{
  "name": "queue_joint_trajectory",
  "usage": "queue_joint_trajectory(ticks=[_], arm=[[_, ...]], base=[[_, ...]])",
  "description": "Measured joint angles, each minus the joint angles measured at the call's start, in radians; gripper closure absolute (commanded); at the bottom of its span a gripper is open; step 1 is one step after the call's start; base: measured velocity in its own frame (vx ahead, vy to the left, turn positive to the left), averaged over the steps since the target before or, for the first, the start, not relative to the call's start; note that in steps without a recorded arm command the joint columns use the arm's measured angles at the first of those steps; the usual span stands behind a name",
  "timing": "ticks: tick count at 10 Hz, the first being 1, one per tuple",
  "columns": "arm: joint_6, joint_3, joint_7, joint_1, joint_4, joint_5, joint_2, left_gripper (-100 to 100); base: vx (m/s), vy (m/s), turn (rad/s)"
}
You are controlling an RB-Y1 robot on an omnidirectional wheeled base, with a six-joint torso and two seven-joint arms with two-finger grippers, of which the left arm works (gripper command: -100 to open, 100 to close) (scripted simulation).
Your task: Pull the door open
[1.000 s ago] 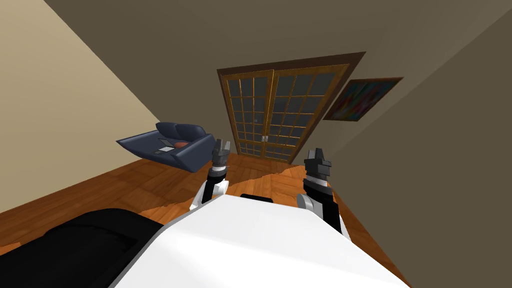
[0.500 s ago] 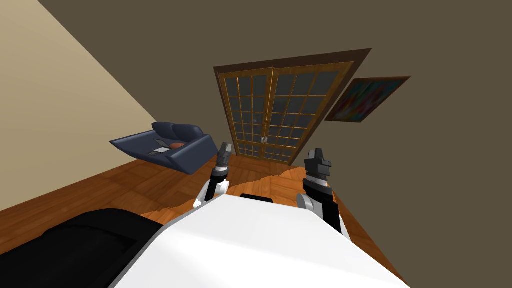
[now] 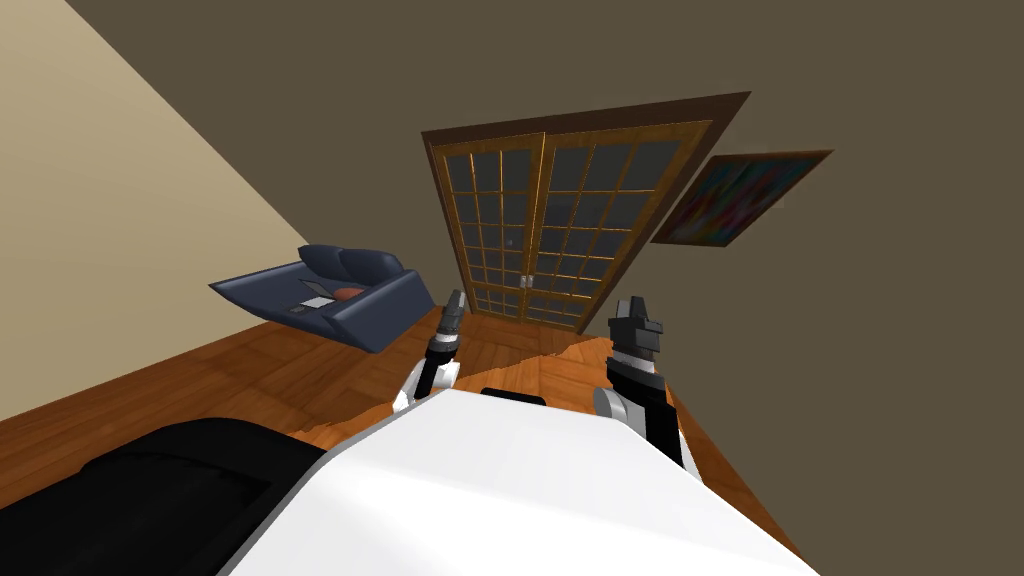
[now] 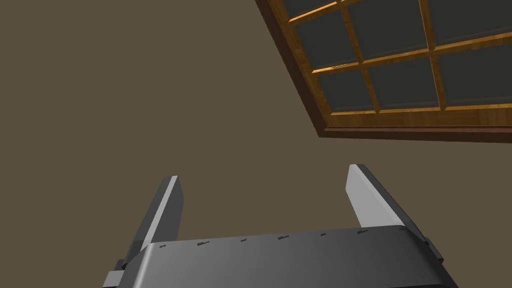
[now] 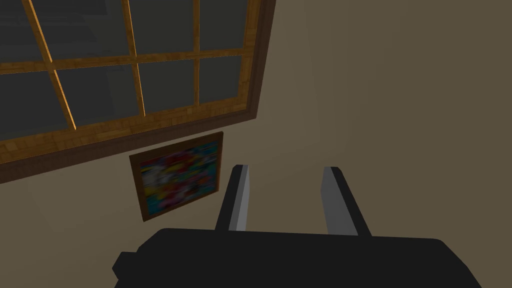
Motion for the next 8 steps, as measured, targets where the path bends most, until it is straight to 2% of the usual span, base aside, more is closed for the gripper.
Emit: queue_joint_trajectory(ticks=[8], arm=[[-0.020, 0.023, -0.137, -0.053, 0.170, -0.015, 0.019, -100]], base=[[0.096, -0.045, -0.001]])
